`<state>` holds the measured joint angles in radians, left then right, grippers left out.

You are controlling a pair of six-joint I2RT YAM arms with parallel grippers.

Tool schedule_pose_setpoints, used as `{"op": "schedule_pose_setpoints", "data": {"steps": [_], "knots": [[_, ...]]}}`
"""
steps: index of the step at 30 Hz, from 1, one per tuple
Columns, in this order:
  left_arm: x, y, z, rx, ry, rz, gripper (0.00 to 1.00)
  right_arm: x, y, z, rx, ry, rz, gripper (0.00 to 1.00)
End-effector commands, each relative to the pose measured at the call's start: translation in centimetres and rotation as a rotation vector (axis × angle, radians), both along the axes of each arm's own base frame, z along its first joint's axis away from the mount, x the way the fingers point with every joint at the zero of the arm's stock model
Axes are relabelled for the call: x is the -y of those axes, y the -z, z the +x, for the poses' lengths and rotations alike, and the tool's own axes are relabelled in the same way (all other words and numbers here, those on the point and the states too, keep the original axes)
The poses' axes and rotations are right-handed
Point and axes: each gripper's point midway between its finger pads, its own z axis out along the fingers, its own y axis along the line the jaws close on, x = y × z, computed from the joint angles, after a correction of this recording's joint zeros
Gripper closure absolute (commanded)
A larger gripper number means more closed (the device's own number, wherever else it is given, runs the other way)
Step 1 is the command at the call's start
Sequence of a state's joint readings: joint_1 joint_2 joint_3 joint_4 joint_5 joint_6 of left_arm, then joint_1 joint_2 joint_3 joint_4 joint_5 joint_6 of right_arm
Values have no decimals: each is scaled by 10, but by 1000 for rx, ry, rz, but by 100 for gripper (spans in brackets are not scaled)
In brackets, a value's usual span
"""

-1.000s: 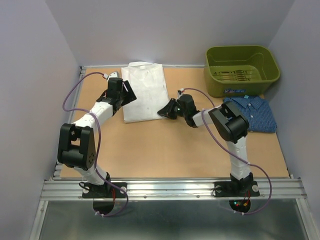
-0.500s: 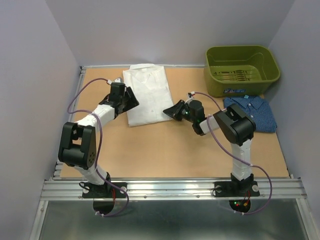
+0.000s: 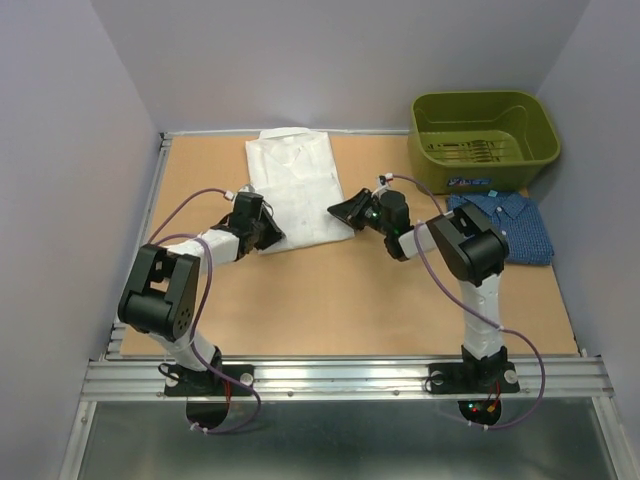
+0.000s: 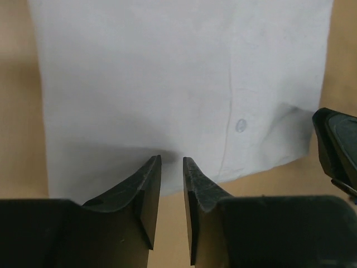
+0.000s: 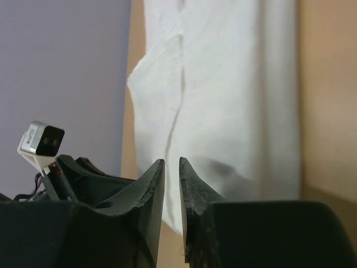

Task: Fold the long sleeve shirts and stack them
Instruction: Fold the shirt

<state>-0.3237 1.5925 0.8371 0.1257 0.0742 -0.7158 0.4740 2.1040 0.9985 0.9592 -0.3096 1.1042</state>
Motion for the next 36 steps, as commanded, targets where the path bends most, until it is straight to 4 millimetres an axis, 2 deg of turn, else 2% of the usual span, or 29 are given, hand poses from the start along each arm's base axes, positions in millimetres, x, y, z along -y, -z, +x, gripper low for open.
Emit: {"op": "schedule_pose_setpoints", "data": {"steps": [1,3,7,9,11,13,14,16,17,18,19,20,21,22,23,24,25,27,28,30,32,34,35,36], "knots": [[-10,25,-3,-52,-94,-55,68,23,41,5,-66,73,-37,78],[-8,40,-10,-98,-93,-78,69,29,57,-2,-97,79,-58,78],[-4,47,-20,-131,-85,-111,70,41,70,-9,-114,96,-94,78],[-4,41,-25,-127,-82,-122,70,51,73,-13,-114,113,-117,78],[-5,33,-29,-116,-76,-124,69,55,60,-11,-83,113,-116,78],[-7,7,-23,-48,-73,-119,63,54,49,-10,-36,95,-142,78],[-12,-13,-16,9,-69,-86,61,51,40,-7,-11,67,-181,77],[-17,-33,-5,75,-46,-23,53,46,33,-6,9,20,-222,75],[-21,-42,2,105,-34,18,50,48,36,-7,16,3,-270,75],[-26,-54,16,140,-3,100,40,48,23,-7,46,-2,-275,73],[-31,-63,29,177,-9,154,35,49,19,-8,55,-7,-289,71],[-35,-64,34,172,3,197,31,49,15,-11,65,-18,-301,61],[-39,-71,51,196,18,266,24,52,10,-15,78,-35,-338,54],[-40,-73,60,206,24,291,23,53,7,-18,81,-46,-357,47],[-39,-74,67,215,35,311,21,56,13,-26,43,-70,-391,34],[-35,-72,77,203,54,323,21,59,12,-29,58,-85,-427,29],[-33,-70,82,201,70,331,21,62,-1,-34,81,-88,-440,21],[-26,-60,93,182,89,326,22,71,-1,-46,72,-103,-499,17],[-23,-54,93,162,101,322,22,77,-11,-53,89,-96,-518,14],[-17,-39,94,127,120,312,25,85,-16,-65,98,-103,-553,14],[-11,-30,91,106,133,304,25,94,-16,-80,98,-99,-571,13],[-4,-15,81,60,132,261,27,101,-33,-91,130,-85,-572,13],[-4,-11,78,45,123,249,27,106,-27,-99,116,-84,-578,13],[5,-1,67,9,140,203,28,108,-39,-104,139,-75,-568,13]]}}
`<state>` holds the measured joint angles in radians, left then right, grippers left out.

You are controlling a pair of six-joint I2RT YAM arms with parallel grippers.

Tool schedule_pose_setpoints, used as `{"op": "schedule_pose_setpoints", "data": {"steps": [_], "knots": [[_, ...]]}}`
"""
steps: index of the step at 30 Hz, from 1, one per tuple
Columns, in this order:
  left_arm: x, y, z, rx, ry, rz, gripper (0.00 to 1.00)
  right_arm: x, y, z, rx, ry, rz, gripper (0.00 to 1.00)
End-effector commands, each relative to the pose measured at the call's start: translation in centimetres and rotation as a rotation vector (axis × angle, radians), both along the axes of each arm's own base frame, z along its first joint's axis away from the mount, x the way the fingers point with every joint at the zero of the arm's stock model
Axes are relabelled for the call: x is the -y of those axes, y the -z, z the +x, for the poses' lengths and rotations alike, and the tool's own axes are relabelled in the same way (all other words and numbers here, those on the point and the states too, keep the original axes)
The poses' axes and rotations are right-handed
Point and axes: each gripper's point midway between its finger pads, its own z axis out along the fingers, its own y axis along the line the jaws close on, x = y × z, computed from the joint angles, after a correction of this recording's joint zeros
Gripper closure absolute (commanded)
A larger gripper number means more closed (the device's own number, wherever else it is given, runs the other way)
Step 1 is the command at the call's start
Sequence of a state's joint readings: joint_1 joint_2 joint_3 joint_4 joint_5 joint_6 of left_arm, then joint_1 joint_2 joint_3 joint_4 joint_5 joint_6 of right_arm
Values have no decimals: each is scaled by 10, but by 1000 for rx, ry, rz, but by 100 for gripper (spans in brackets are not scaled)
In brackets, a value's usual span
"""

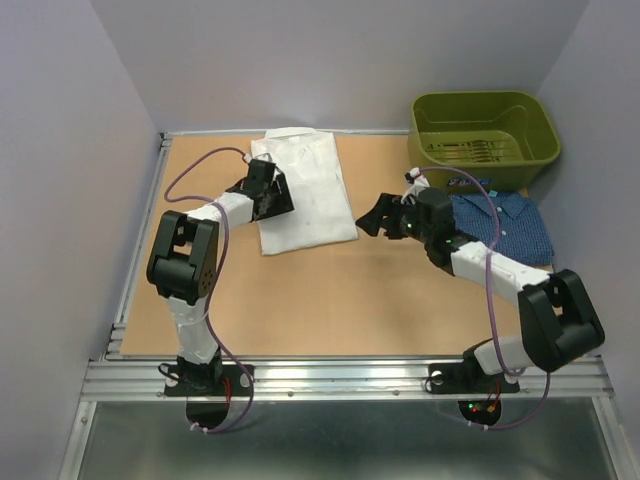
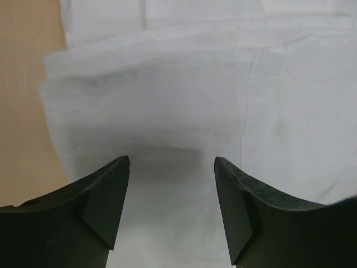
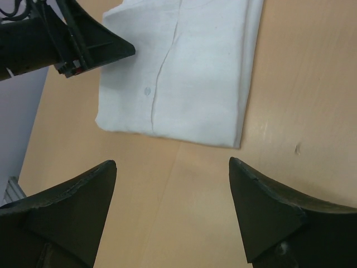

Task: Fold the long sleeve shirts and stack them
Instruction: Fold the shirt

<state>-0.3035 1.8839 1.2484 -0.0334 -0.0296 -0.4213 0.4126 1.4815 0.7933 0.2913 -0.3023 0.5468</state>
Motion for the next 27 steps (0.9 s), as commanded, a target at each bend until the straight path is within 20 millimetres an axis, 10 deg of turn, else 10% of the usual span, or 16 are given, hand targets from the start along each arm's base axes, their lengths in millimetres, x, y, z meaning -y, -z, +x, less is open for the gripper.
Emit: {"op": "schedule_pose_setpoints", "data": {"steps": [1,10,16,19,23,27], "knots": [[19,5,-24,-58,21,-89,28,22,8,-28,-8,10,-72,13],[72,52,-150,-310,34,-237,32,46,14,-61,-24,50,-117,13],[181,-2,-222,-296,268,-429,30,66,17,-70,-44,170,-112,13],[188,-54,-218,-149,282,-455,28,69,15,-73,-47,192,-97,14],[141,-101,-180,64,141,-312,25,66,16,-76,-65,175,-82,14],[87,-101,-142,102,30,-177,25,56,24,-76,-102,118,-86,15]]}}
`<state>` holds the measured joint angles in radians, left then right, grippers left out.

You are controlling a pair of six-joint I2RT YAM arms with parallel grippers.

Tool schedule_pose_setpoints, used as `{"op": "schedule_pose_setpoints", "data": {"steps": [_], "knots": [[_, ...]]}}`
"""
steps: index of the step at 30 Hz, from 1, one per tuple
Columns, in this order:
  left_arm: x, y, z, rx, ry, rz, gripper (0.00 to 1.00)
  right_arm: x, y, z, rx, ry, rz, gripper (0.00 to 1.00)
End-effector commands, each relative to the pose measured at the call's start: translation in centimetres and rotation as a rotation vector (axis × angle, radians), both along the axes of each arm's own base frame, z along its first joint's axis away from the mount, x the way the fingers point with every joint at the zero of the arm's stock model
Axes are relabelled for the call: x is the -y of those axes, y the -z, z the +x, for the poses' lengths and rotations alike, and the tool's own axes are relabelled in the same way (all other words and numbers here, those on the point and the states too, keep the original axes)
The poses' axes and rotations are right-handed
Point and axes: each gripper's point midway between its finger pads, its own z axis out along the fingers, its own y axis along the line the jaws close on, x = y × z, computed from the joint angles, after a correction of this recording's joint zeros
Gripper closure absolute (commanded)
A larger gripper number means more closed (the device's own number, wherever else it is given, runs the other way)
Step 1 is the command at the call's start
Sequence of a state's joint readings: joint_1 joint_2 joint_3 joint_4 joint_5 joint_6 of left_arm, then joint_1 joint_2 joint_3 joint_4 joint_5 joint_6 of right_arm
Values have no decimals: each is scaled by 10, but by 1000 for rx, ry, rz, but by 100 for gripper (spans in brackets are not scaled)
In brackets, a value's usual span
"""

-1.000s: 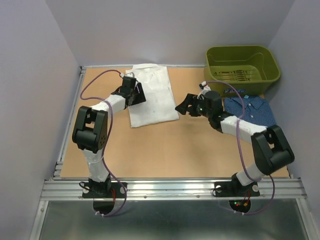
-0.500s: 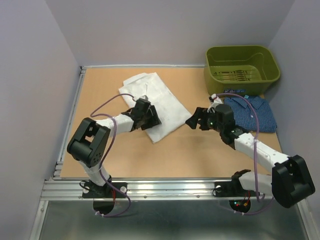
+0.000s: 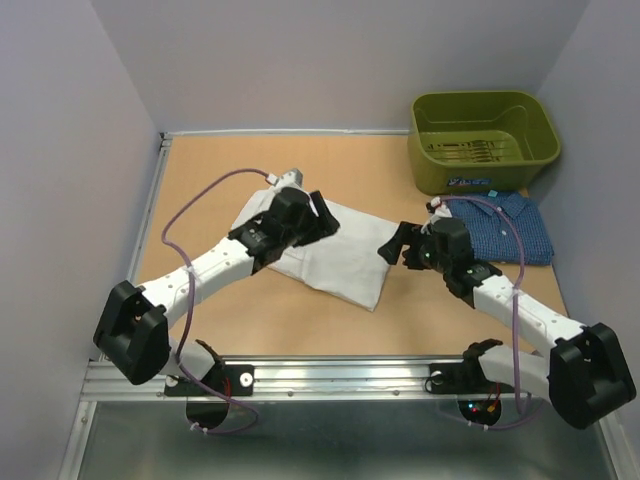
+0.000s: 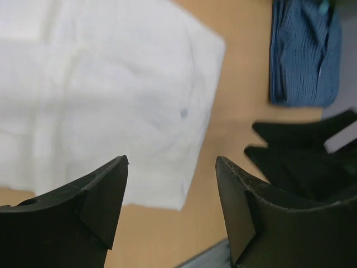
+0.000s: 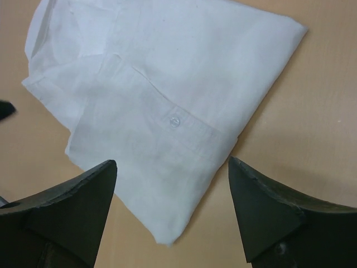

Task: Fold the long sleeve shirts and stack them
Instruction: Fold the shirt

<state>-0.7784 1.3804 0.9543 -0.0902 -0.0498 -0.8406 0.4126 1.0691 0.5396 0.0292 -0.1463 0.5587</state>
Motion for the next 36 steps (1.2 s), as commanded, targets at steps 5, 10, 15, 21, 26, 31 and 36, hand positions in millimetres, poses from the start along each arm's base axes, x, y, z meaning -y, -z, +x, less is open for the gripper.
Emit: {"op": "schedule_pose_setpoints", "data": {"steps": [5,10,15,21,26,31,36], "knots": [[-122,15,95,58,-276,245,26,-19,18,0,-85,-97,21,17],[-139,53,132,-27,-301,285,30,-21,34,0,-118,-120,-1,19],[-156,100,145,-143,-341,306,35,-20,43,1,-132,-125,-25,21],[-188,128,112,-268,-500,248,40,-19,45,8,-115,-132,-63,23],[-205,138,62,-320,-618,171,42,-21,41,22,-83,-146,-96,23],[-209,93,62,-211,-643,98,37,-28,23,30,-43,-164,-75,23],[-194,34,66,-81,-565,35,32,-43,1,23,-42,-208,26,23]]}}
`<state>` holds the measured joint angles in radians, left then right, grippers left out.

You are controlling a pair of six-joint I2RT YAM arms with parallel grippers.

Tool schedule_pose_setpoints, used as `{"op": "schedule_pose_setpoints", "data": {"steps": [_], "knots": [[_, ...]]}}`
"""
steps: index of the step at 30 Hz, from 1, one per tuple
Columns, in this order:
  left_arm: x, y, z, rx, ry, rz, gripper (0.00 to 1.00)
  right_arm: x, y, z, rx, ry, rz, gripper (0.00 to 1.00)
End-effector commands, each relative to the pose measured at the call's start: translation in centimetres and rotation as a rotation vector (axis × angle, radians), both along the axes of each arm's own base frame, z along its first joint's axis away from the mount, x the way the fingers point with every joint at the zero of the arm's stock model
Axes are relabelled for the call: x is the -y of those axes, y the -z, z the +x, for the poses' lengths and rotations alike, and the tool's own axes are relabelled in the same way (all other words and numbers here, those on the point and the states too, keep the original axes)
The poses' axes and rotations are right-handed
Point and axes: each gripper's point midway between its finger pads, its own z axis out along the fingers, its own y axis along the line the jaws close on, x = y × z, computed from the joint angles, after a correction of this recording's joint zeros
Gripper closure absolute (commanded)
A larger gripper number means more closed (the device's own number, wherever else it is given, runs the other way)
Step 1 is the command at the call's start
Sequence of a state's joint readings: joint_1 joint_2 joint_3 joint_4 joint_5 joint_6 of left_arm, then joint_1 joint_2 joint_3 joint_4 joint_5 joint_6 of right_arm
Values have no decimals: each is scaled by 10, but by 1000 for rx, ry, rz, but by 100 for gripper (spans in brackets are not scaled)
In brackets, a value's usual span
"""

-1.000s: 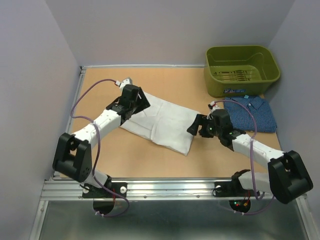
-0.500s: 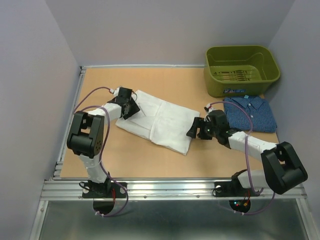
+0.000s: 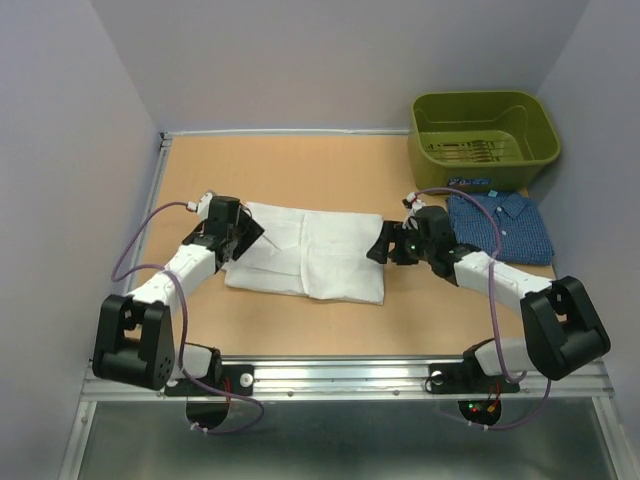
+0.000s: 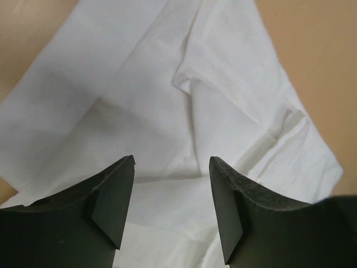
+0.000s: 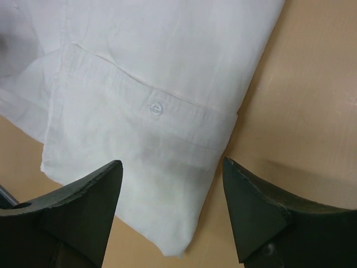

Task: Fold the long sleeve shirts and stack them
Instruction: Fold the shirt

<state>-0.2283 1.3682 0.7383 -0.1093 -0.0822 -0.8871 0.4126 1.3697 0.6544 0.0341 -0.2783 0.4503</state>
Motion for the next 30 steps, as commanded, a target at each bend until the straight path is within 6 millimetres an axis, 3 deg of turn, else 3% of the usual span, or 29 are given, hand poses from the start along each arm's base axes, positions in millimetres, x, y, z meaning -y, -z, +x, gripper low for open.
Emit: {"op": "schedule_pose_setpoints", "data": {"steps": [1,3,7,8,10,14,15,17,18,21,26,30], "knots": [[17,-70,5,179,59,-45,32,-20,-48,8,79,-44,133,23],[45,-88,-9,230,149,-75,35,-26,-56,-1,68,-69,190,24],[97,-95,-44,232,319,-121,40,-33,-65,-13,63,-97,260,25],[120,-96,-59,226,388,-150,45,-33,-62,-19,52,-103,273,26],[153,-93,-85,220,493,-190,52,-37,-58,-30,28,-124,315,28],[185,-76,-113,176,618,-232,62,-43,-48,-41,-16,-144,357,37],[192,-63,-121,137,654,-217,65,-44,-42,-47,-38,-145,380,44],[196,-48,-127,98,674,-194,68,-44,-31,-58,-75,-149,407,58],[196,-41,-129,78,673,-186,70,-47,-35,-57,-66,-150,422,62],[190,-20,-128,46,640,-156,76,-48,-14,-65,-127,-161,410,73],[179,10,-125,-30,603,-116,79,-46,10,-77,-215,-160,401,77],[152,37,-116,-89,502,-75,82,-41,33,-90,-305,-128,380,82]]}}
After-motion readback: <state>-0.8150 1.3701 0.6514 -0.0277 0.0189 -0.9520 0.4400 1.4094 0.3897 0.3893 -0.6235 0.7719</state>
